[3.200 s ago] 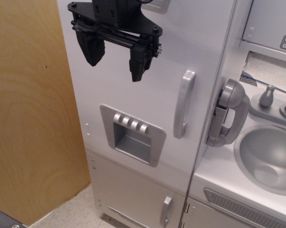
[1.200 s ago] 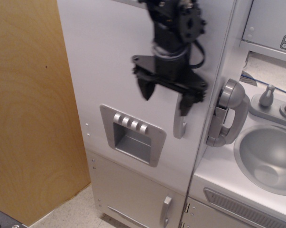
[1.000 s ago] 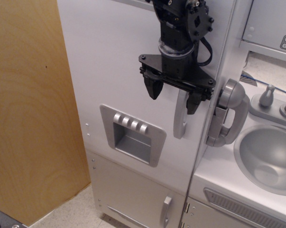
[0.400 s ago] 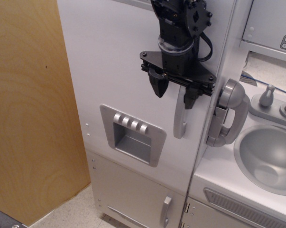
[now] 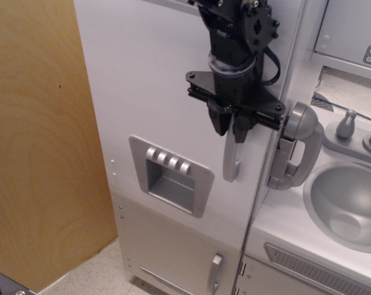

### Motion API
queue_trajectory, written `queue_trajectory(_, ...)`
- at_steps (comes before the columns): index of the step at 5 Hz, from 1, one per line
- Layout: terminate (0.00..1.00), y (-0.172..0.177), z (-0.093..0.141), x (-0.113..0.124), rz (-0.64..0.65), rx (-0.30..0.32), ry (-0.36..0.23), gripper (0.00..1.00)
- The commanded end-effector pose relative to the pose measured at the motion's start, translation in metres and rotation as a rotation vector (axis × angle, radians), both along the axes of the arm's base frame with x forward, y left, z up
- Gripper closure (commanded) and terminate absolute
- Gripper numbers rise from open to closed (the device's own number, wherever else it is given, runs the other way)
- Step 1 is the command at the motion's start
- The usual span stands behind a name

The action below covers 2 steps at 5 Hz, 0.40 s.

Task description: Open fridge

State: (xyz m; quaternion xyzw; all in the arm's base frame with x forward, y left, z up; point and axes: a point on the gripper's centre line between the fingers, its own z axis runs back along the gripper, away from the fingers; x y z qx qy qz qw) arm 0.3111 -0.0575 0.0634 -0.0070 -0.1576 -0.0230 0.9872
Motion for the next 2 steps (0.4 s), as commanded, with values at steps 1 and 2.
queue_trajectory(1, 0.00, -0.002, 0.022, -0.027, -0.038, -0.001, -0.061, 1.00)
queue_trajectory(2, 0.00, -0.001, 0.027, -0.054, -0.094, 0.022, -0.014, 0.00)
